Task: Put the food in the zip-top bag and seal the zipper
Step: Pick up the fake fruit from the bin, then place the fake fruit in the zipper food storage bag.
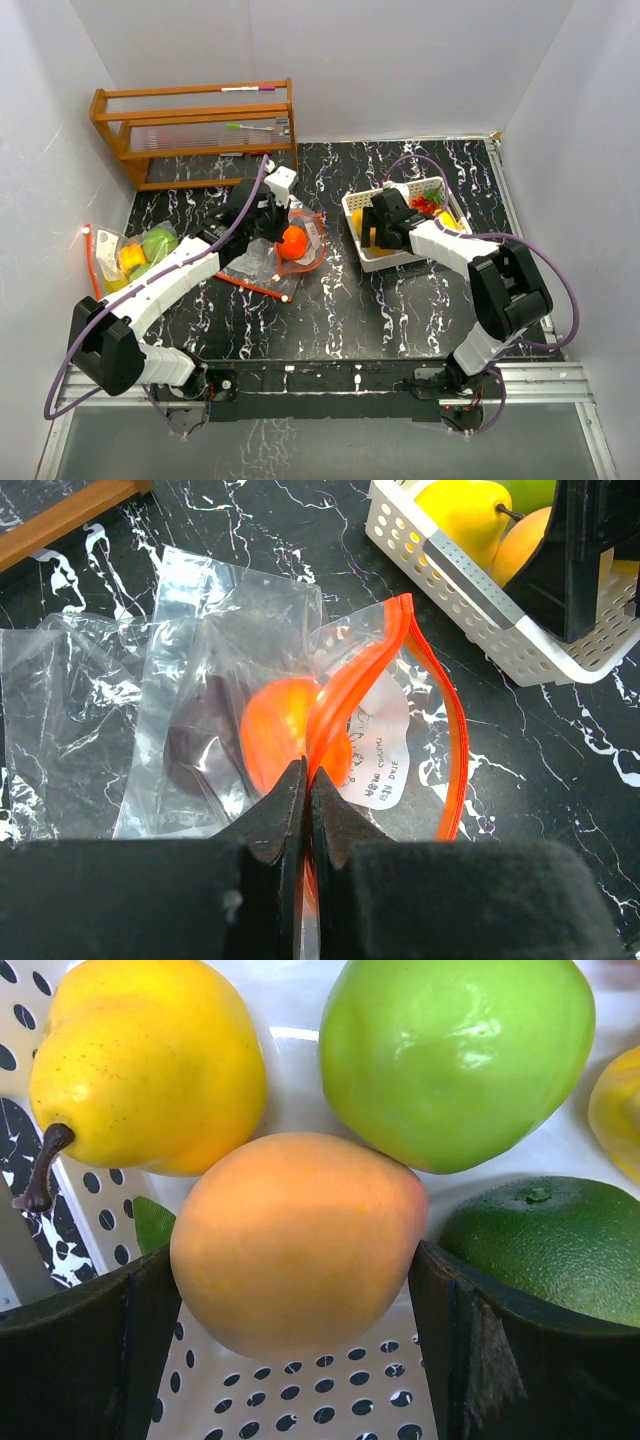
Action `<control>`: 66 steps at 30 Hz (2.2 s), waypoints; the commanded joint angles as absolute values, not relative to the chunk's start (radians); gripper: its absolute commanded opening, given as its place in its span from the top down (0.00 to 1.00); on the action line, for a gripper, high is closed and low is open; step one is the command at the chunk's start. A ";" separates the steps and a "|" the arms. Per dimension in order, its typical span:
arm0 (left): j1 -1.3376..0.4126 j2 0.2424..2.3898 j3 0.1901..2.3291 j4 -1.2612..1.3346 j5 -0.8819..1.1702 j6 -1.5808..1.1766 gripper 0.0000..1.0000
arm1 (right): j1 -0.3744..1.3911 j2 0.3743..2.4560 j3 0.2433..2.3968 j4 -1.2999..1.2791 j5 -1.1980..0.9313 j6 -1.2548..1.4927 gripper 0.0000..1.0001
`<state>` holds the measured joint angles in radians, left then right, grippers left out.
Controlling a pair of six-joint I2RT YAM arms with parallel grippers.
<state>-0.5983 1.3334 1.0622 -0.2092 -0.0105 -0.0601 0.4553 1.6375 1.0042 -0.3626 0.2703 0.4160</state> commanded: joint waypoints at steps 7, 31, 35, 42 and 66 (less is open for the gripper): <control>-0.594 1.295 1.052 -0.201 -0.003 -0.056 1.00 | 0.445 1.524 1.020 -0.350 0.270 0.410 0.55; -0.591 1.308 1.061 -0.196 0.005 -0.055 1.00 | 0.549 1.270 0.982 -0.038 -0.416 0.449 0.61; -0.591 1.309 1.063 -0.197 0.006 -0.057 1.00 | 0.628 1.329 0.985 0.018 -0.371 0.470 0.60; -0.590 1.304 1.064 -0.195 0.011 -0.058 1.00 | 0.685 1.456 1.001 0.068 -0.310 0.514 0.60; -0.574 1.299 1.063 -0.189 0.016 -0.065 1.00 | 0.825 1.637 1.114 0.048 -0.106 0.535 0.02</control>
<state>-0.5671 1.3315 1.0618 -0.2108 -0.0082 -0.0563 0.8192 1.7340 1.1160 0.0269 -0.1730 0.5472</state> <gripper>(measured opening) 0.008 0.982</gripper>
